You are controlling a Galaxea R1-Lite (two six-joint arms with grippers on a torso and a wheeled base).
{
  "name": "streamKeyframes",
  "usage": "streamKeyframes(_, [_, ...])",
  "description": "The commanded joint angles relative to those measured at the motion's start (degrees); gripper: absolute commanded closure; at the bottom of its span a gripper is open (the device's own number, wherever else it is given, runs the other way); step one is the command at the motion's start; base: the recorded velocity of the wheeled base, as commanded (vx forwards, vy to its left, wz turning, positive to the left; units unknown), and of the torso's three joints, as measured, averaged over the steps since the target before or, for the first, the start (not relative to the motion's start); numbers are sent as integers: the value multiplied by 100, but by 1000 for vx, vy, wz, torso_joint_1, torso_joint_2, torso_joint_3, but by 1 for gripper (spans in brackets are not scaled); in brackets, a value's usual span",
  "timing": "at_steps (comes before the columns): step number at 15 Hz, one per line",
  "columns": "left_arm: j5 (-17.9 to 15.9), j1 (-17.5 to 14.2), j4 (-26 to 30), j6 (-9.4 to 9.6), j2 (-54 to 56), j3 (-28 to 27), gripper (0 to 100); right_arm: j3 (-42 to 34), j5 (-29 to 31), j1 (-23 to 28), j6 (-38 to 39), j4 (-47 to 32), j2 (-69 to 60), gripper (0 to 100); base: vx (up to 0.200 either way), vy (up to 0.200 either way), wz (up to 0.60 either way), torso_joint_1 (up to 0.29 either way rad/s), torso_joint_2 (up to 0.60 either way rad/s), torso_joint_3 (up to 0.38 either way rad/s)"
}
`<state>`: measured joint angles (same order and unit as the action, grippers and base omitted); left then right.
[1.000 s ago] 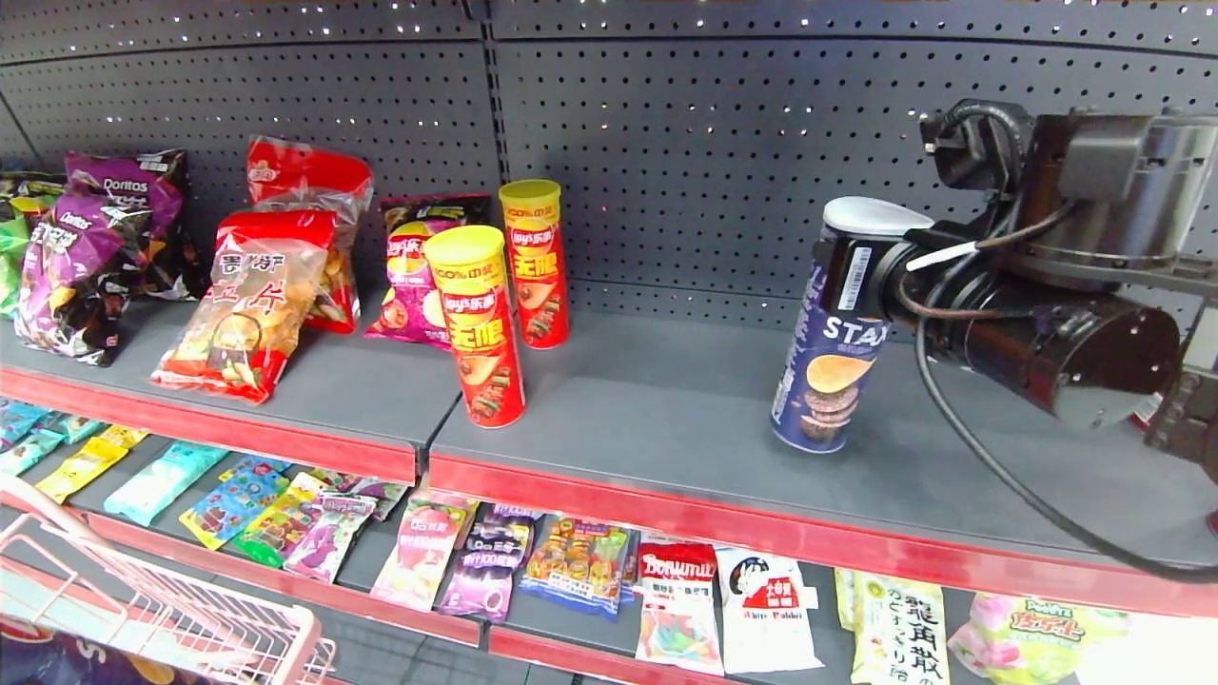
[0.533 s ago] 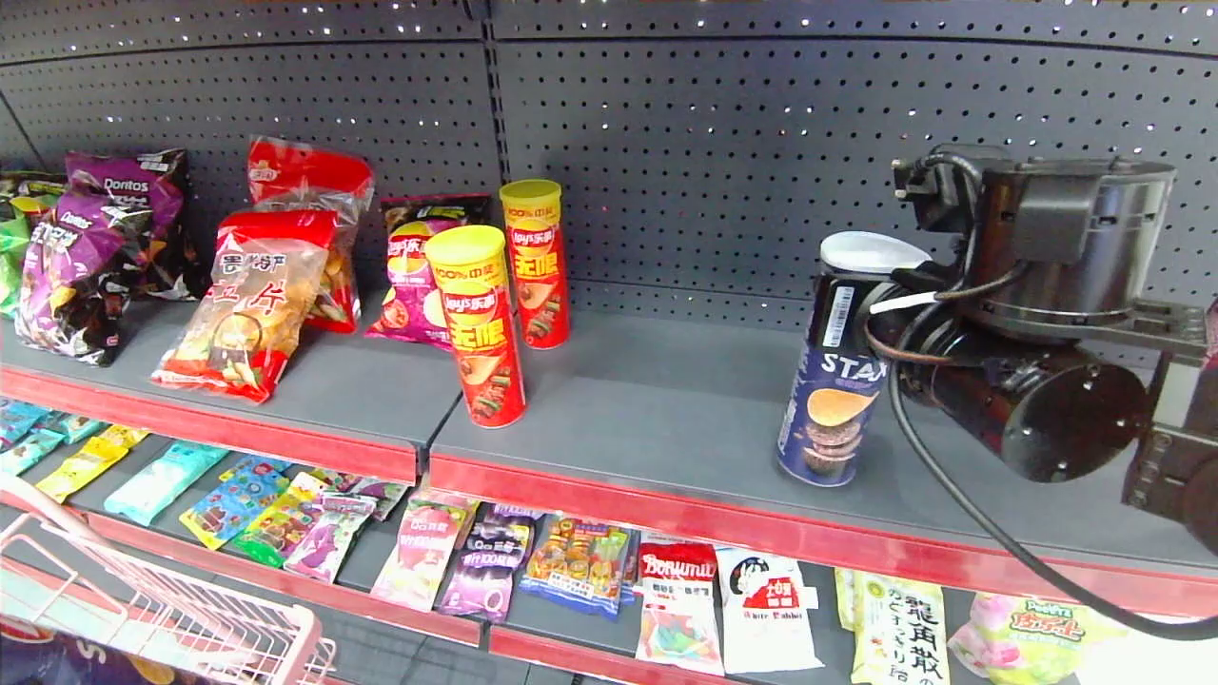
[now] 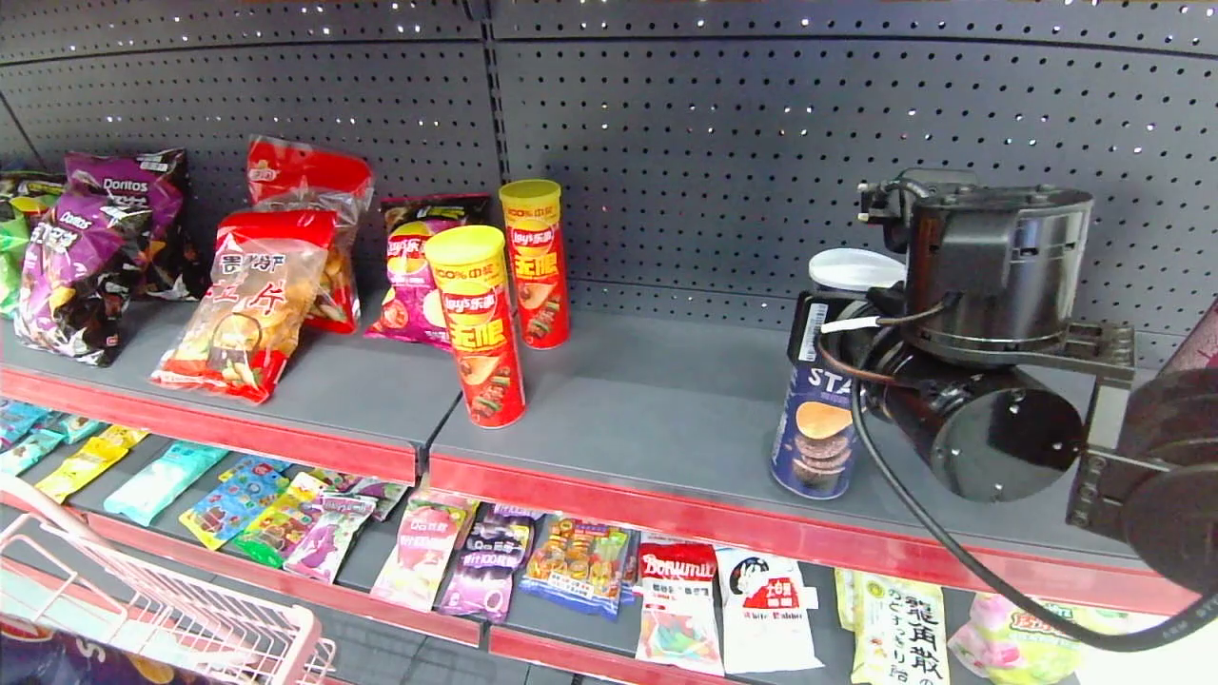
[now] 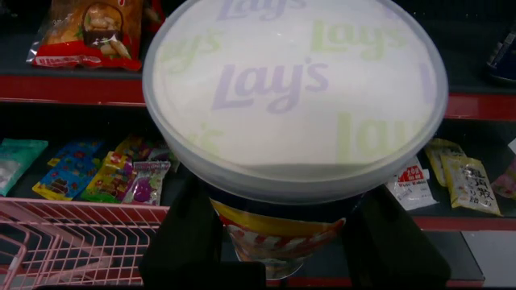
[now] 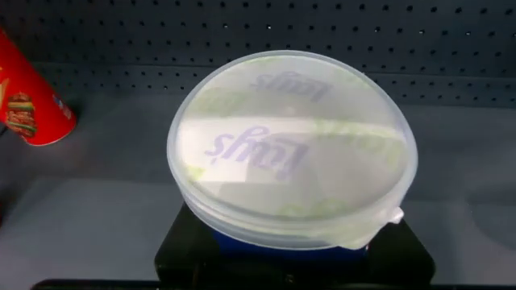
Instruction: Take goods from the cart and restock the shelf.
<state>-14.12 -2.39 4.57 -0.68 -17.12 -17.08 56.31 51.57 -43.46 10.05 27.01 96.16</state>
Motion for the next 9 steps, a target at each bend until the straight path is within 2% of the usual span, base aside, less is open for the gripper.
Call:
streamKeyframes(1, [-3,-7,0,-2,6,3,100,-15,73,-101,-3,-3,78,100,0,0,0,0,0,0])
streamKeyframes(9, [-3,-7,0,-2,-2,3,100,-50,20,-93,182,85,219,100,0,0,0,0,0,0])
